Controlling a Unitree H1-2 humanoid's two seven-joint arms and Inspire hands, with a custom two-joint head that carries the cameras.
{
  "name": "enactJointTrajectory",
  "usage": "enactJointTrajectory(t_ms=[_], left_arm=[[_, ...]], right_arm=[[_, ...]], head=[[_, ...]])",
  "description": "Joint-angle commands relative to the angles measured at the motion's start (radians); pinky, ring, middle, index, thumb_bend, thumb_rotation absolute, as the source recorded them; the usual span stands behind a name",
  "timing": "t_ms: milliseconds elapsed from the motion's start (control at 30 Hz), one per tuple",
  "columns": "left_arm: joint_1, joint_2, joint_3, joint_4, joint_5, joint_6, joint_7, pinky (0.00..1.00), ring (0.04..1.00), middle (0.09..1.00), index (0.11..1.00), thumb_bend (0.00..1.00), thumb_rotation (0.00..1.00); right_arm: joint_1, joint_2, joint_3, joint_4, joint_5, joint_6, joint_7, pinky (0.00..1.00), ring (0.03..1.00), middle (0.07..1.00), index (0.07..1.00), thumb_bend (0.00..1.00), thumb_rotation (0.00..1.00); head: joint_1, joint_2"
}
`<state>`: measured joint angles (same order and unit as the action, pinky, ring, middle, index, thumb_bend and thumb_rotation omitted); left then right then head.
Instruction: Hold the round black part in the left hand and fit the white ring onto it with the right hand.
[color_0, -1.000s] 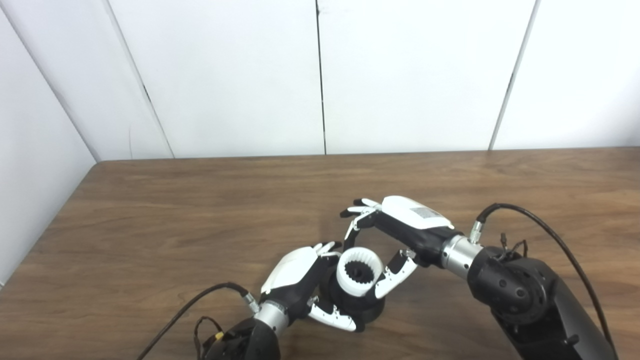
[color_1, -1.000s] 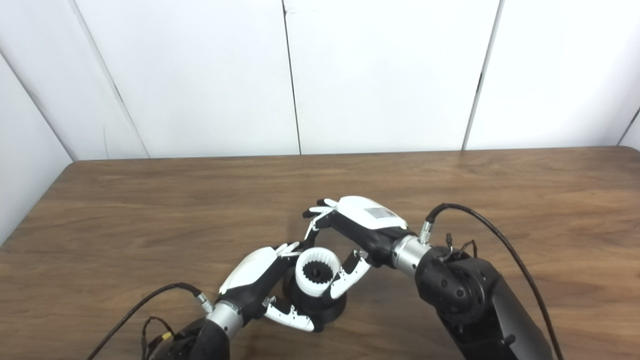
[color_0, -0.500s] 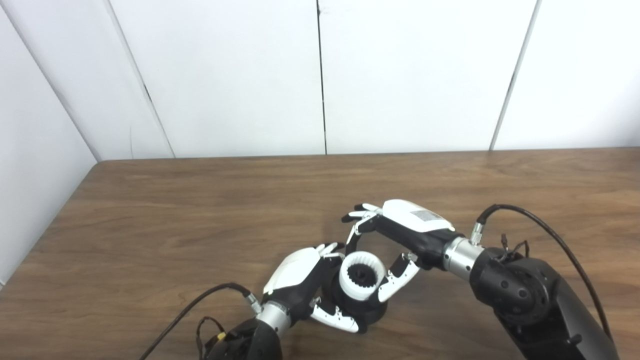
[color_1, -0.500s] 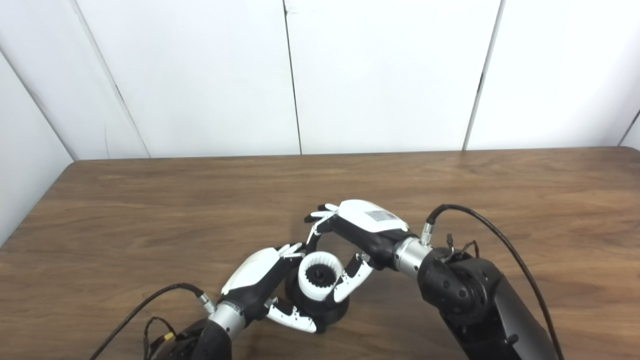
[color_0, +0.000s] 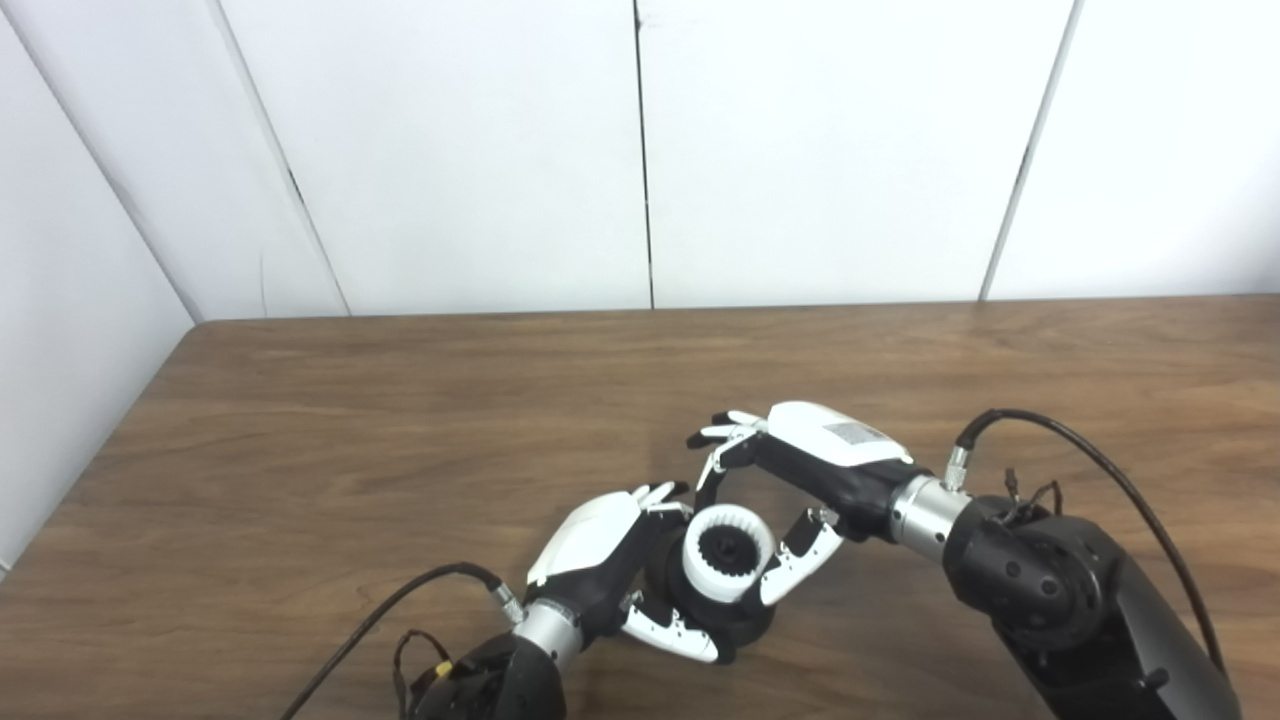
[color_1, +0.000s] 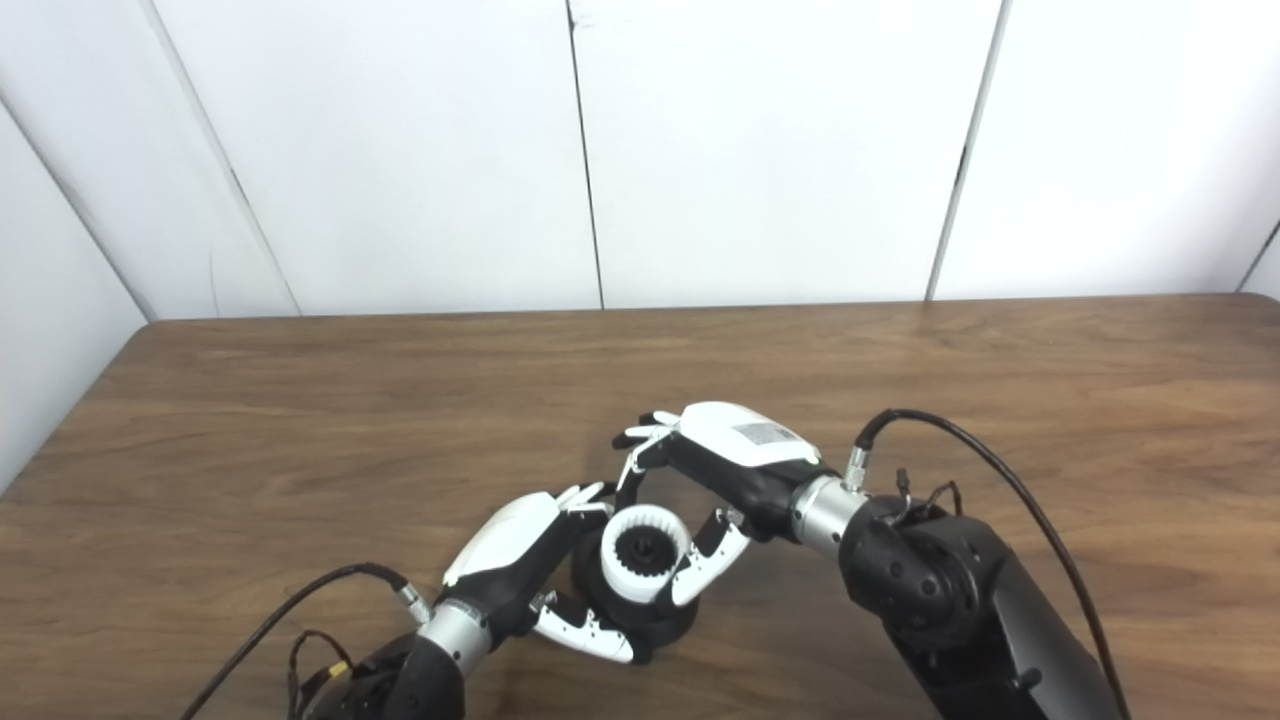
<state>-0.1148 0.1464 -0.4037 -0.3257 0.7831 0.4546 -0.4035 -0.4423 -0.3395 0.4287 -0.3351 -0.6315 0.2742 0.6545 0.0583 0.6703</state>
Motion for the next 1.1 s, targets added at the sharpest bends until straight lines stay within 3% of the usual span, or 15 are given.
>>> enactJointTrajectory(t_ms=[0, 267, 800, 1067], left_arm=[[-0.016, -0.003, 0.004, -0.022, -0.003, 0.002, -0.002, 0.99, 1.0, 0.985, 0.719, 0.93, 0.24], [-0.015, -0.007, 0.001, -0.021, 0.001, 0.003, -0.001, 0.99, 1.0, 0.985, 0.722, 0.93, 0.24], [-0.008, -0.017, 0.017, -0.019, -0.021, 0.003, 0.012, 0.98, 1.0, 0.985, 0.726, 0.93, 0.22], [-0.011, 0.007, 0.031, -0.024, -0.047, -0.009, 0.002, 0.93, 1.0, 0.983, 0.759, 0.95, 0.24]], right_arm=[[-0.033, -0.017, -0.004, -0.002, 0.011, -0.021, 0.009, 0.87, 0.977, 0.899, 0.671, 0.84, 0.33], [-0.035, -0.027, 0.001, -0.004, 0.015, -0.008, 0.039, 0.88, 0.977, 0.902, 0.745, 0.99, 0.38], [-0.044, -0.024, -0.023, -0.014, 0.025, 0.011, 0.052, 0.89, 0.98, 0.921, 0.795, 1.0, 0.42], [-0.041, -0.034, -0.042, -0.031, 0.023, 0.011, 0.046, 0.88, 0.968, 0.928, 0.835, 1.0, 0.45]], head=[[0.002, 0.002], [0.002, 0.002], [0.003, -0.003], [-0.002, -0.008]])
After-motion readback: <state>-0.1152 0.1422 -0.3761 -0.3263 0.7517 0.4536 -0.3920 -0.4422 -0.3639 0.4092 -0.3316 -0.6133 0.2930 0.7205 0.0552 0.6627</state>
